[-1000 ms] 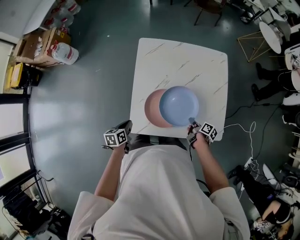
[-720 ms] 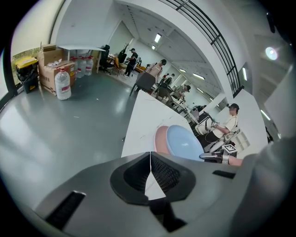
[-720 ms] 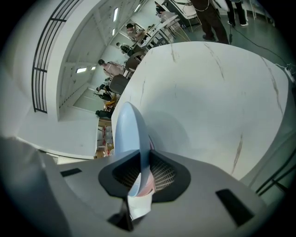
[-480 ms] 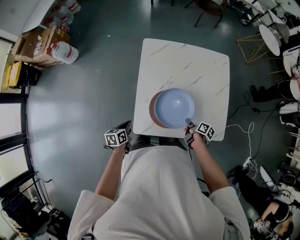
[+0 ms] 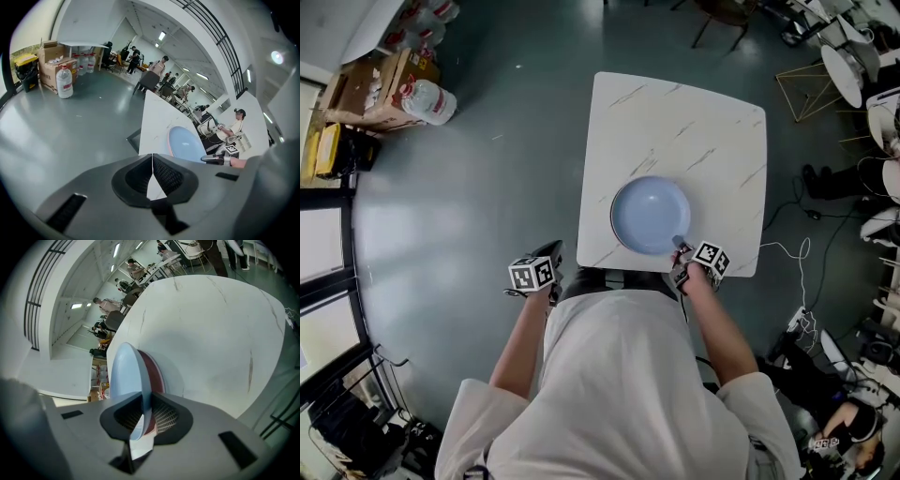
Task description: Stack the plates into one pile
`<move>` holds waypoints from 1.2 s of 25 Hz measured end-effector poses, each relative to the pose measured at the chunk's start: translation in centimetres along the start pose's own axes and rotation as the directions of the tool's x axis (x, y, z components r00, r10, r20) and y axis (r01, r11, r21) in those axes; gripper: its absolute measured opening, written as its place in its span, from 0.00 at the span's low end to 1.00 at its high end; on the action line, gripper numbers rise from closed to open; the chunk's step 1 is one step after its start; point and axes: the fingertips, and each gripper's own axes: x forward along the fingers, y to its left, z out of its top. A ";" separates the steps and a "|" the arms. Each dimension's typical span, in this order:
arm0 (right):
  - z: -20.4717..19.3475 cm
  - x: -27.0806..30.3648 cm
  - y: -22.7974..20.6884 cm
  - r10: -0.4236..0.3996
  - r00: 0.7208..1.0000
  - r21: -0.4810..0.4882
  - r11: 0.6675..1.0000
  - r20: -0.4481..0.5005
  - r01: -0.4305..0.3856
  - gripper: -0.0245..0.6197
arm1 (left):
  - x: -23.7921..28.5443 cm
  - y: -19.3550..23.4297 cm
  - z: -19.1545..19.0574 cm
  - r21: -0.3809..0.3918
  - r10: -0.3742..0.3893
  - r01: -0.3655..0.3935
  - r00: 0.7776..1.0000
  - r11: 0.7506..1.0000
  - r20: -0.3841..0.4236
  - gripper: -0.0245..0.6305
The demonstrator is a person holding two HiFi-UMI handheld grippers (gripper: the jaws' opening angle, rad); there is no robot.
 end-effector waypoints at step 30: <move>-1.3 -7.7 3.5 0.017 0.945 0.020 0.999 0.325 -0.025 0.26 | 2.8 2.4 3.4 0.190 -0.172 0.209 0.966 0.959 -0.194 0.06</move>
